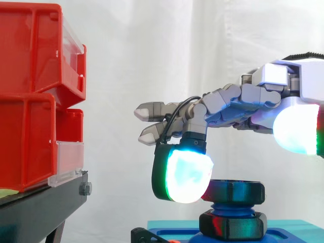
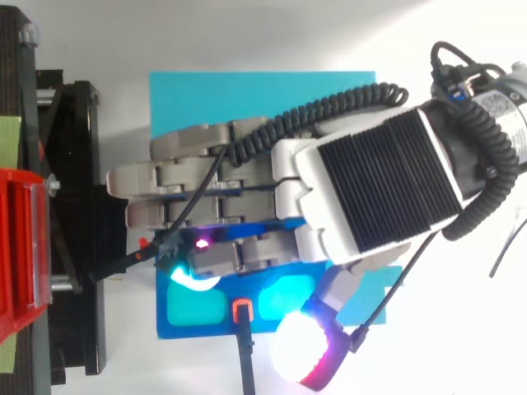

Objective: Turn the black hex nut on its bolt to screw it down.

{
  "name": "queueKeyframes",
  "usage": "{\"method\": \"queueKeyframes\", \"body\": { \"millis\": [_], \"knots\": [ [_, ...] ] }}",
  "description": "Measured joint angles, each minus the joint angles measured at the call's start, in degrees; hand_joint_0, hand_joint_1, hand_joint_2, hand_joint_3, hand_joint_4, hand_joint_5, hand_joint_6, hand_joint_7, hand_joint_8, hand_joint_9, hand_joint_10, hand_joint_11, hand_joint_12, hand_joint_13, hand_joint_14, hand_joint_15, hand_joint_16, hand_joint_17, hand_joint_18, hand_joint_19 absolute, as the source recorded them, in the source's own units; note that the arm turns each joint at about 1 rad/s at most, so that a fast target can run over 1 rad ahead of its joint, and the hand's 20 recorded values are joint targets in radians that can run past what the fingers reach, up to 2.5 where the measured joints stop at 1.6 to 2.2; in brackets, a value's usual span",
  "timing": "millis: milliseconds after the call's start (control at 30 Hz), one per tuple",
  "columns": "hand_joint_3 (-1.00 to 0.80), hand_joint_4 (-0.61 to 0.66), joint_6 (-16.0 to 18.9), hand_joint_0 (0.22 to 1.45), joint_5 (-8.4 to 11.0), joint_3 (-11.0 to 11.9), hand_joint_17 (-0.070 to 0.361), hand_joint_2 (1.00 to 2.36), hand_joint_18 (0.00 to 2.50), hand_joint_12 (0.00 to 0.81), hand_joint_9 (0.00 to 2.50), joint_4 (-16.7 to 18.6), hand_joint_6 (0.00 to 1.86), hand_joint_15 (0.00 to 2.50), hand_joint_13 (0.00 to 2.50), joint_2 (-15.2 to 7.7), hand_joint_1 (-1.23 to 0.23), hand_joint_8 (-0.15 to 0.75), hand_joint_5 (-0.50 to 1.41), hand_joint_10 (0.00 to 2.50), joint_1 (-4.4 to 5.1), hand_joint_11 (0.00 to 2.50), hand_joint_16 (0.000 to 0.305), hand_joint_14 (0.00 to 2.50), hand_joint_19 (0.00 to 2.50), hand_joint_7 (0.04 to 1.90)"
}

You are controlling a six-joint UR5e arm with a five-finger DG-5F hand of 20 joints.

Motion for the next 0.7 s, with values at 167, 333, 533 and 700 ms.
{"method": "queueKeyframes", "body": {
  "millis": [167, 333, 533, 700],
  "knots": [
    [-0.5, 0.34, 0.0, 0.5, -1.51, -0.01, 0.123, 1.0, 0.04, 0.35, 0.36, 0.4, 0.67, 0.03, 0.11, -0.03, -0.26, 0.317, -0.11, 0.0, -1.06, 0.07, 0.055, 0.0, 0.42, 0.82],
    [-0.5, 0.34, 0.0, 0.5, -3.0, -0.03, 0.124, 1.0, 0.05, 0.35, 0.36, 0.74, 0.67, 0.03, 0.12, -0.07, -0.27, 0.318, -0.11, 0.0, -2.36, 0.07, 0.055, 0.0, 0.43, 0.83],
    [-0.5, 0.35, 0.06, 0.5, -4.83, -0.04, 0.123, 1.0, 0.06, 0.35, 0.36, 1.74, 0.66, 0.04, 0.12, -0.15, -0.27, 0.317, -0.11, 0.0, -3.81, 0.07, 0.054, 0.0, 0.44, 0.85],
    [-0.5, 0.35, 0.09, 0.5, -6.82, -0.04, 0.123, 1.0, 0.07, 0.348, 0.36, 2.93, 0.64, 0.03, 0.13, -0.16, -0.28, 0.317, -0.11, 0.0, -5.22, 0.06, 0.055, 0.0, 0.44, 0.88]
  ]
}}
